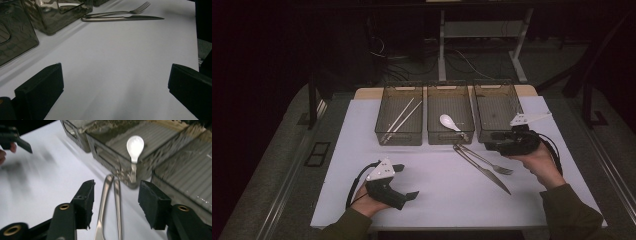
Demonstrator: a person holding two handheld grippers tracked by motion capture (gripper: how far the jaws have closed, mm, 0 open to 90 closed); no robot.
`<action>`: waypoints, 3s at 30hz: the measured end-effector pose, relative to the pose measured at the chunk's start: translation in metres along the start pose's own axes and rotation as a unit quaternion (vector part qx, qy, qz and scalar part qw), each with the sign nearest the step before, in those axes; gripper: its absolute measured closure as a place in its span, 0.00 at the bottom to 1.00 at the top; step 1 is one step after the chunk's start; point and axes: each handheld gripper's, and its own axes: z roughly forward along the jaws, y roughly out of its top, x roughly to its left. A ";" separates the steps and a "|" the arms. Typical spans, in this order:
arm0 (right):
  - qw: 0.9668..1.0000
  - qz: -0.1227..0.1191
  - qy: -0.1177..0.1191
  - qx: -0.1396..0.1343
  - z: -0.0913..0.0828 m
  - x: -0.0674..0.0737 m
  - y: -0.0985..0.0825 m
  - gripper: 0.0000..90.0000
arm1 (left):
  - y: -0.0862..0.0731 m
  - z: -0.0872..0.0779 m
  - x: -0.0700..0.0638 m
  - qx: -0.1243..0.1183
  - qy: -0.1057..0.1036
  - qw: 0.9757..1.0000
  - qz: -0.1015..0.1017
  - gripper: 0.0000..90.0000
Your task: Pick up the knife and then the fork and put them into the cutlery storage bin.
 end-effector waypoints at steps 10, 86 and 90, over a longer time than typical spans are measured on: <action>1.000 0.004 -0.011 0.028 -0.010 0.004 -0.033 0.71 | 0.000 -0.001 0.000 0.001 0.004 1.000 -0.002 0.00; 0.942 -0.127 -0.033 0.310 0.069 -0.012 -0.002 0.83 | 0.000 0.000 -0.002 0.002 -0.001 1.000 0.006 0.00; 0.933 -0.134 -0.030 0.333 0.075 -0.010 0.001 0.85 | 0.000 0.000 -0.002 0.002 -0.001 1.000 0.005 0.00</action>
